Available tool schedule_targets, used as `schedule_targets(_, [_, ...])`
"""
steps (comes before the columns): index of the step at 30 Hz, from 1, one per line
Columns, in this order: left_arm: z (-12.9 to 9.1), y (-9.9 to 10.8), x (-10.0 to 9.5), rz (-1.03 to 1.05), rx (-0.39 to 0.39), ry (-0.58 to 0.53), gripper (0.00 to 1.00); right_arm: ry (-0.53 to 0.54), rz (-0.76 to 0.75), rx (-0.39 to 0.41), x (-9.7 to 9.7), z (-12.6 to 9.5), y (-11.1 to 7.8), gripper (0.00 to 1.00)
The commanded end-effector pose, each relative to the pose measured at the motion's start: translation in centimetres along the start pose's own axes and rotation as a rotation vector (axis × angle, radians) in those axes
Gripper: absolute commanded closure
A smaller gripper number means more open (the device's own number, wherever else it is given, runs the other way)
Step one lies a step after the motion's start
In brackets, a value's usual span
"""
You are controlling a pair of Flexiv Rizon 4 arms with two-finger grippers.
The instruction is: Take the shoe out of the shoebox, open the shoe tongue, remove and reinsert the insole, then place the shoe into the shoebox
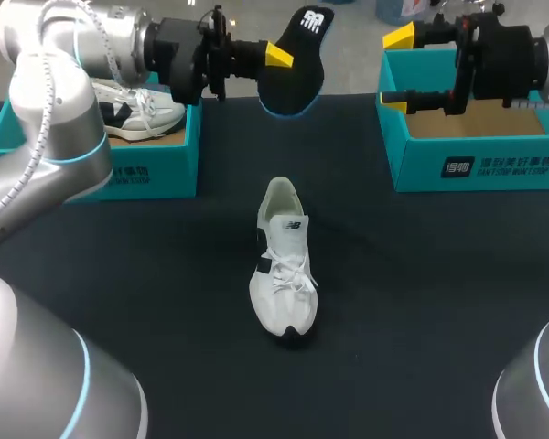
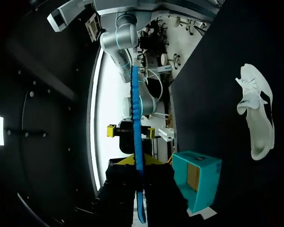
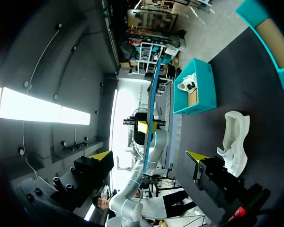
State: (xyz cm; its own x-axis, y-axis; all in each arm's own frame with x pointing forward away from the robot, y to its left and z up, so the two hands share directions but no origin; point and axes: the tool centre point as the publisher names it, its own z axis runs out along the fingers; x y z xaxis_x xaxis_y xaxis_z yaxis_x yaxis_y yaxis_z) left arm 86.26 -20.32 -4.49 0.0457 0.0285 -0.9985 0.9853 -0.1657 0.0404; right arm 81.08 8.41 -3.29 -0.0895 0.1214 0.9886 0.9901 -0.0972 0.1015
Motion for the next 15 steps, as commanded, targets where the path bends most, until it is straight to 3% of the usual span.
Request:
schedule_targets(1, [0.7,-0.3,-0.4,0.006,-0.017,0.004,1.00,-0.011,-0.005,0.015,0.3,0.6,0.3,0.00])
schedule_targets(14, [3.0,-0.2,-0.5,0.039,-0.071,-0.005,1.00,-0.070,0.020,0.053,1.7,3.2,1.3,0.00])
schedule_targets(15, [3.2,-0.2,-0.5,0.036,-0.070,-0.012,1.00,-0.069,0.024,0.059,1.7,3.4,1.4,0.05])
